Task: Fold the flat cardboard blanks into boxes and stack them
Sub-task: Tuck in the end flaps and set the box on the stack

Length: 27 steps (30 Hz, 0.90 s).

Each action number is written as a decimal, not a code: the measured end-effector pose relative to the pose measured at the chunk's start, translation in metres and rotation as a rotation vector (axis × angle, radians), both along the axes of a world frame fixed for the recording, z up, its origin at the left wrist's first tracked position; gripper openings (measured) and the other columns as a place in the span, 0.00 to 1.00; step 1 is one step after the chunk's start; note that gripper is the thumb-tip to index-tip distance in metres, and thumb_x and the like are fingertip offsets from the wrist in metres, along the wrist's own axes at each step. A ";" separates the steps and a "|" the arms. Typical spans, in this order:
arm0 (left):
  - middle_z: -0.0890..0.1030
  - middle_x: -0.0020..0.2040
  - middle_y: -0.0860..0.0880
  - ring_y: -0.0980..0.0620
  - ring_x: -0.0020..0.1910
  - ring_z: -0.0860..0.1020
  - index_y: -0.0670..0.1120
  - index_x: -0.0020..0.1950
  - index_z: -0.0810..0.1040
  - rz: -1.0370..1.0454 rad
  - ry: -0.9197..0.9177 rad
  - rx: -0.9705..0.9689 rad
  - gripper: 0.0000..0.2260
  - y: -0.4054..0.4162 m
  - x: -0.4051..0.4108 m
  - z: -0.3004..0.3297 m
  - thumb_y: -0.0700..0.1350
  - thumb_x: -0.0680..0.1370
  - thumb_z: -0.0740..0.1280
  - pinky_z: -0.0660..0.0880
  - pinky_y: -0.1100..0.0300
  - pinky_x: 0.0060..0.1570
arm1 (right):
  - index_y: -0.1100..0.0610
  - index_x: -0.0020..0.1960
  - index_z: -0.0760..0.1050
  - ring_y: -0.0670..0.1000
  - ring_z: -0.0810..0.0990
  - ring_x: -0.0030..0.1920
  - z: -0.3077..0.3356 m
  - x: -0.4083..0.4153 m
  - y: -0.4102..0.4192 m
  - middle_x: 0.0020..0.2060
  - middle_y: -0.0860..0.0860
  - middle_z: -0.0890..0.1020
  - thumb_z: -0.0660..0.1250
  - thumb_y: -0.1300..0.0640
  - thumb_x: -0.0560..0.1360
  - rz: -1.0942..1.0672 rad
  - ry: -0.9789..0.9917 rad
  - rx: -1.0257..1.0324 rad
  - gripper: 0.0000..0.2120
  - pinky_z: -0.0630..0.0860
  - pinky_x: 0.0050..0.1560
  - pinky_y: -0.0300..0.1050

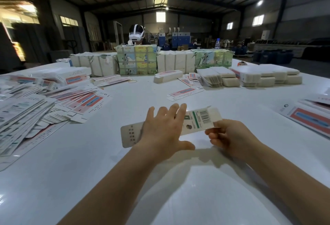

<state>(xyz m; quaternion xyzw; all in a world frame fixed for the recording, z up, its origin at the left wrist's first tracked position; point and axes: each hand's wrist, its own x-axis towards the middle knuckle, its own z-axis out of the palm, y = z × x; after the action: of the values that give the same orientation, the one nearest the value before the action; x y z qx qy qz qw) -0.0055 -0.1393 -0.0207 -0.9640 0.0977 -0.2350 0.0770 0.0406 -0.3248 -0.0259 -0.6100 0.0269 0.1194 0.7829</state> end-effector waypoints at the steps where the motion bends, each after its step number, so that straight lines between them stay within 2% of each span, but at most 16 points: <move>1: 0.60 0.73 0.48 0.45 0.68 0.63 0.47 0.76 0.44 0.010 -0.034 0.019 0.46 -0.002 0.001 -0.003 0.72 0.70 0.59 0.56 0.45 0.68 | 0.68 0.44 0.74 0.46 0.73 0.20 0.001 -0.001 0.000 0.23 0.56 0.78 0.57 0.65 0.77 0.010 0.057 0.030 0.09 0.71 0.19 0.35; 4: 0.67 0.67 0.49 0.48 0.61 0.69 0.46 0.76 0.50 -0.009 -0.078 -0.037 0.39 -0.003 0.006 -0.006 0.67 0.74 0.59 0.68 0.54 0.55 | 0.67 0.45 0.74 0.46 0.71 0.19 0.005 -0.001 0.001 0.24 0.55 0.77 0.59 0.60 0.78 0.017 0.141 0.074 0.10 0.68 0.18 0.33; 6: 0.70 0.65 0.51 0.49 0.59 0.71 0.48 0.76 0.53 0.030 0.023 -0.151 0.35 0.000 0.005 -0.007 0.65 0.75 0.59 0.69 0.55 0.48 | 0.62 0.45 0.74 0.49 0.75 0.22 0.005 0.000 -0.001 0.28 0.55 0.79 0.60 0.56 0.79 -0.085 0.045 0.034 0.10 0.70 0.19 0.36; 8: 0.71 0.63 0.52 0.50 0.58 0.72 0.50 0.74 0.56 0.095 0.103 -0.251 0.34 0.004 0.003 -0.006 0.65 0.75 0.60 0.70 0.55 0.47 | 0.55 0.46 0.74 0.50 0.80 0.32 0.002 -0.003 -0.001 0.38 0.53 0.80 0.63 0.56 0.79 -0.265 -0.269 -0.176 0.04 0.73 0.26 0.40; 10: 0.73 0.61 0.53 0.50 0.56 0.74 0.51 0.71 0.60 0.146 0.125 -0.313 0.33 0.006 0.002 -0.004 0.68 0.73 0.59 0.71 0.56 0.45 | 0.51 0.46 0.75 0.48 0.78 0.42 -0.003 -0.011 0.001 0.42 0.48 0.79 0.67 0.58 0.76 -0.382 -0.659 -0.478 0.03 0.73 0.40 0.40; 11: 0.74 0.59 0.53 0.51 0.54 0.75 0.51 0.69 0.62 0.155 0.123 -0.330 0.32 0.006 0.002 -0.004 0.70 0.73 0.58 0.72 0.56 0.44 | 0.52 0.48 0.77 0.48 0.77 0.45 -0.006 -0.014 0.004 0.44 0.47 0.78 0.68 0.59 0.75 -0.378 -0.787 -0.602 0.04 0.72 0.45 0.39; 13: 0.74 0.58 0.53 0.51 0.52 0.75 0.52 0.67 0.64 0.151 0.122 -0.340 0.30 0.003 0.000 -0.005 0.70 0.73 0.55 0.74 0.55 0.44 | 0.58 0.55 0.80 0.48 0.73 0.51 -0.011 -0.017 0.010 0.49 0.48 0.77 0.69 0.60 0.74 -0.325 -0.892 -0.773 0.09 0.68 0.51 0.32; 16: 0.75 0.58 0.54 0.51 0.51 0.76 0.52 0.67 0.65 0.127 0.127 -0.343 0.29 -0.002 -0.002 -0.006 0.70 0.74 0.54 0.76 0.55 0.45 | 0.60 0.61 0.78 0.46 0.66 0.56 -0.012 -0.019 0.014 0.54 0.51 0.77 0.68 0.59 0.76 -0.273 -0.931 -0.875 0.15 0.58 0.51 0.18; 19: 0.75 0.59 0.54 0.51 0.51 0.76 0.52 0.67 0.65 0.092 0.096 -0.324 0.28 -0.008 -0.003 -0.007 0.69 0.75 0.53 0.76 0.55 0.45 | 0.59 0.60 0.79 0.47 0.65 0.58 -0.012 -0.021 0.015 0.55 0.51 0.78 0.67 0.59 0.77 -0.253 -0.920 -0.826 0.12 0.58 0.50 0.17; 24: 0.75 0.58 0.55 0.52 0.51 0.75 0.52 0.66 0.66 0.047 0.023 -0.308 0.26 -0.006 -0.003 -0.007 0.68 0.75 0.54 0.72 0.57 0.42 | 0.58 0.58 0.80 0.47 0.67 0.59 -0.010 -0.024 0.015 0.51 0.46 0.77 0.65 0.61 0.77 -0.198 -0.862 -0.740 0.11 0.59 0.48 0.17; 27: 0.75 0.58 0.55 0.53 0.51 0.75 0.53 0.66 0.65 0.036 0.016 -0.315 0.26 -0.001 -0.002 -0.008 0.68 0.75 0.56 0.72 0.58 0.42 | 0.57 0.60 0.79 0.46 0.66 0.61 -0.011 -0.021 0.015 0.55 0.45 0.76 0.64 0.62 0.78 -0.164 -0.860 -0.732 0.12 0.59 0.50 0.17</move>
<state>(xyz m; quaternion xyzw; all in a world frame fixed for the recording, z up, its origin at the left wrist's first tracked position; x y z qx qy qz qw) -0.0071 -0.1405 -0.0289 -0.9676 0.0427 -0.2384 -0.0717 0.0193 -0.3101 -0.0365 -0.8311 -0.2071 -0.2179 0.4679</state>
